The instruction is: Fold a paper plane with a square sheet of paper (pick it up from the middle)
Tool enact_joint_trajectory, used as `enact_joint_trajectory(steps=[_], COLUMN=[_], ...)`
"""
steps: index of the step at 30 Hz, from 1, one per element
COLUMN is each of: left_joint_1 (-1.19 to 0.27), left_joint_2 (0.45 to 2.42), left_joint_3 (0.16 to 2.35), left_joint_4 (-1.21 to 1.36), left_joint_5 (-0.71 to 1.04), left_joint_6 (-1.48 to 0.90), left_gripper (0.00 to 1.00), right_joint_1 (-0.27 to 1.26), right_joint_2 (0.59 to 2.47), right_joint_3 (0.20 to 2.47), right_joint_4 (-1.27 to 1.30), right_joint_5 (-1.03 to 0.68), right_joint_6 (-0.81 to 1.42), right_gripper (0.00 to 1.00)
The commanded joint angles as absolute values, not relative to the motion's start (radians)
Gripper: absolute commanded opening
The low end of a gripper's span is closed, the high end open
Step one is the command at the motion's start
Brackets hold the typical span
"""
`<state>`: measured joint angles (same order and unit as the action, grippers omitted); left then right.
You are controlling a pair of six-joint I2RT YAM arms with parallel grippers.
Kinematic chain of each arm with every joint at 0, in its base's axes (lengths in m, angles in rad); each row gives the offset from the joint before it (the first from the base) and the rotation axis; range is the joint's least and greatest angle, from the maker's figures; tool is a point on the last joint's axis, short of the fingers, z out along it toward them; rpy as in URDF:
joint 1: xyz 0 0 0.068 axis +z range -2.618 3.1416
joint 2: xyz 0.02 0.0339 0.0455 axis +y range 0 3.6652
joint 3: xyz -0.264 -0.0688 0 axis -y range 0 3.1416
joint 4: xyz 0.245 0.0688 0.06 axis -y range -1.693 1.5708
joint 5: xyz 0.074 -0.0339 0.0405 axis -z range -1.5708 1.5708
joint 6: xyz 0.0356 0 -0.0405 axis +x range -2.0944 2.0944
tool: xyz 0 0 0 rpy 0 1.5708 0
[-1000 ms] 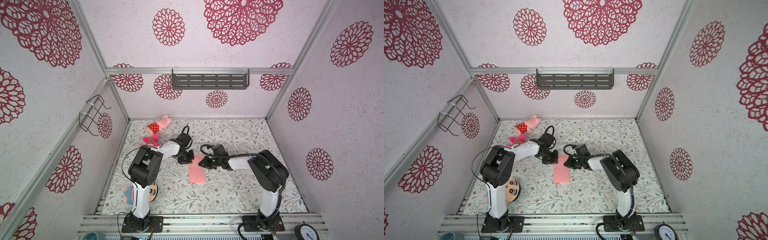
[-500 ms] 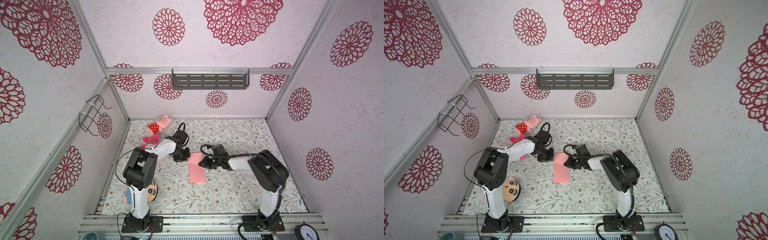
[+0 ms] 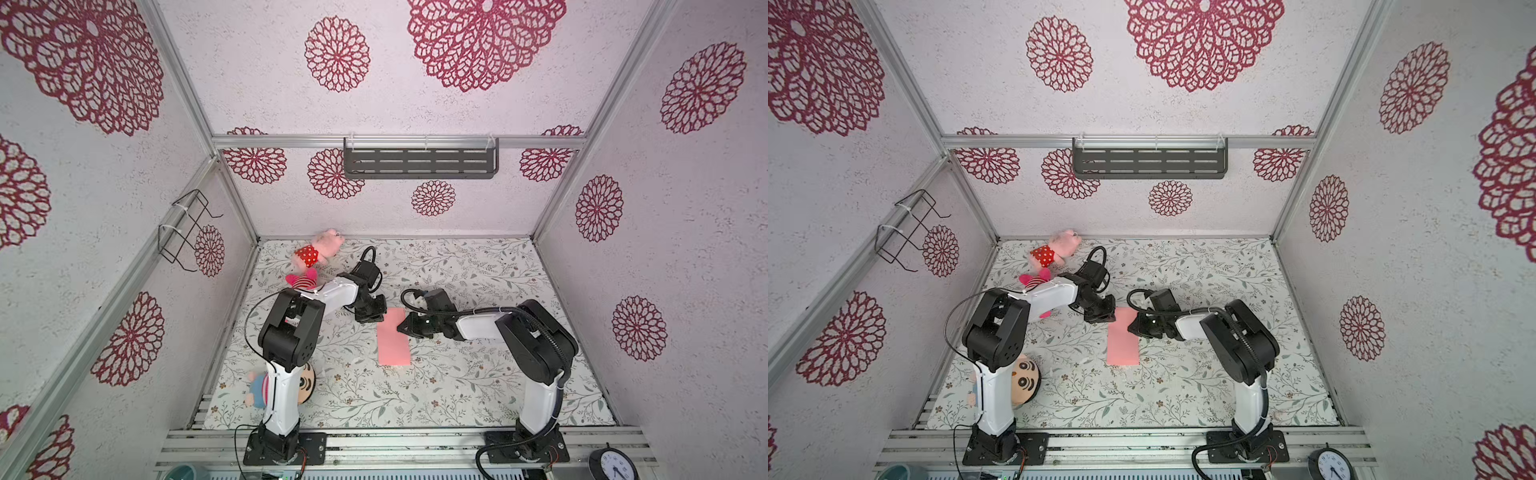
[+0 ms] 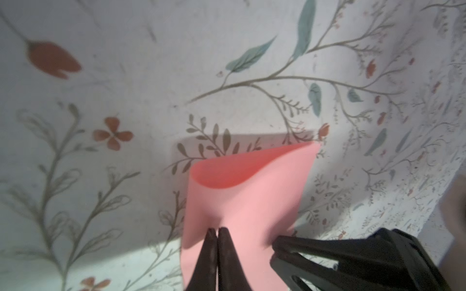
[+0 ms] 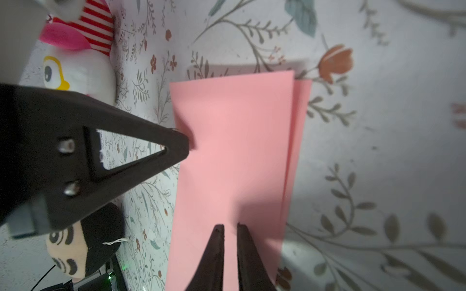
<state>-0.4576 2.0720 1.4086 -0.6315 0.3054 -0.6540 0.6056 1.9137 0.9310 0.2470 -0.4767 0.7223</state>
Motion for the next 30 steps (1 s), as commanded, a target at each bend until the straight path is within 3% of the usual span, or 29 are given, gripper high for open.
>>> enact_joint_trajectory(steps=[1, 9, 15, 24, 30], left_joint_1=[-0.458, -0.454, -0.45, -0.45, -0.453], left_joint_2=[2.078, 2.102, 2.079, 1.997, 2.045], left_joint_3=[1.43, 1.464, 1.464, 1.412, 1.431], left_joint_4=[-0.666, -0.713, -0.597, -0.552, -0.548], left_joint_5=[0.245, 0.108, 0.24, 0.23, 0.269], left_joint_6=[-0.624, -0.562, -0.586, -0.618, -0.619], left_gripper=[0.07, 0.07, 0.07, 0.07, 0.07], right_joint_1=[0.6, 0.6, 0.6, 0.6, 0.6], right_joint_2=[1.963, 1.966, 1.967, 1.963, 1.965], right_joint_3=[0.888, 0.885, 0.887, 0.883, 0.882], right_joint_4=[0.051, 0.042, 0.041, 0.045, 0.049], right_joint_5=[-0.363, -0.352, -0.351, -0.35, -0.351], right_joint_6=[0.694, 0.688, 0.688, 0.689, 0.692], right_gripper=[0.16, 0.16, 0.16, 0.16, 0.16])
